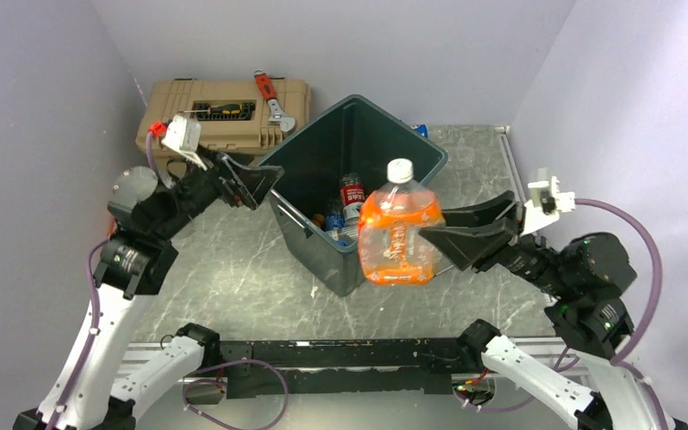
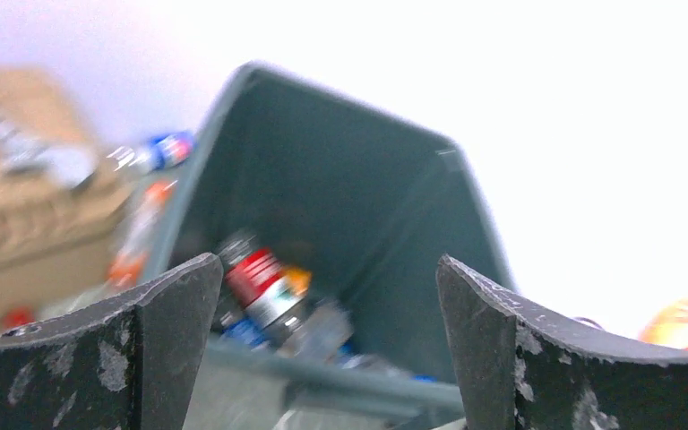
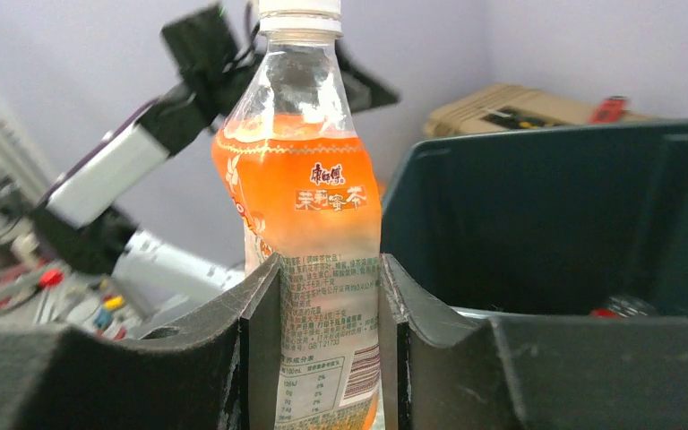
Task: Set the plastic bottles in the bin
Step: Pick up the plastic bottle at the center of the board, then place the plastic bottle in the trash bin.
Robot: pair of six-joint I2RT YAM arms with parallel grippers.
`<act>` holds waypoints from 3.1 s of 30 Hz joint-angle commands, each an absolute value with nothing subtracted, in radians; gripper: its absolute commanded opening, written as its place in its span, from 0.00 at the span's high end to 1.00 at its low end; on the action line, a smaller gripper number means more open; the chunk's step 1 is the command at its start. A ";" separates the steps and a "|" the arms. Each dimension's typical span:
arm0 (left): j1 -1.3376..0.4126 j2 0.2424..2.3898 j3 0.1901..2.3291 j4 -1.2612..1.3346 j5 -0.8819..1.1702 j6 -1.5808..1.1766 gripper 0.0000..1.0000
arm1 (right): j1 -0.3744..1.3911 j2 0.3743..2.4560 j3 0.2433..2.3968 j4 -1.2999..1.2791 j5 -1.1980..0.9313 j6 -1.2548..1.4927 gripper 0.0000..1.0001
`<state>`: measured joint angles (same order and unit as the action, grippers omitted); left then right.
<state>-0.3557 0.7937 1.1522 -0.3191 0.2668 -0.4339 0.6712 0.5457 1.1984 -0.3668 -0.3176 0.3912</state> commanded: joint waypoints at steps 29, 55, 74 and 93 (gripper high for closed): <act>-0.825 1.207 1.593 0.044 0.731 -0.530 0.08 | 0.676 0.657 1.090 -0.032 -0.587 0.444 1.00; -0.953 1.153 1.539 0.069 0.524 -0.377 1.00 | 0.676 0.645 1.085 -0.074 -0.586 0.444 0.25; -0.953 1.071 1.660 0.039 0.157 0.143 1.00 | 0.675 0.314 1.038 -0.500 -0.116 0.373 0.01; -0.933 1.379 1.813 -0.052 0.095 0.233 1.00 | 0.675 -0.096 0.572 -0.702 0.394 0.853 0.00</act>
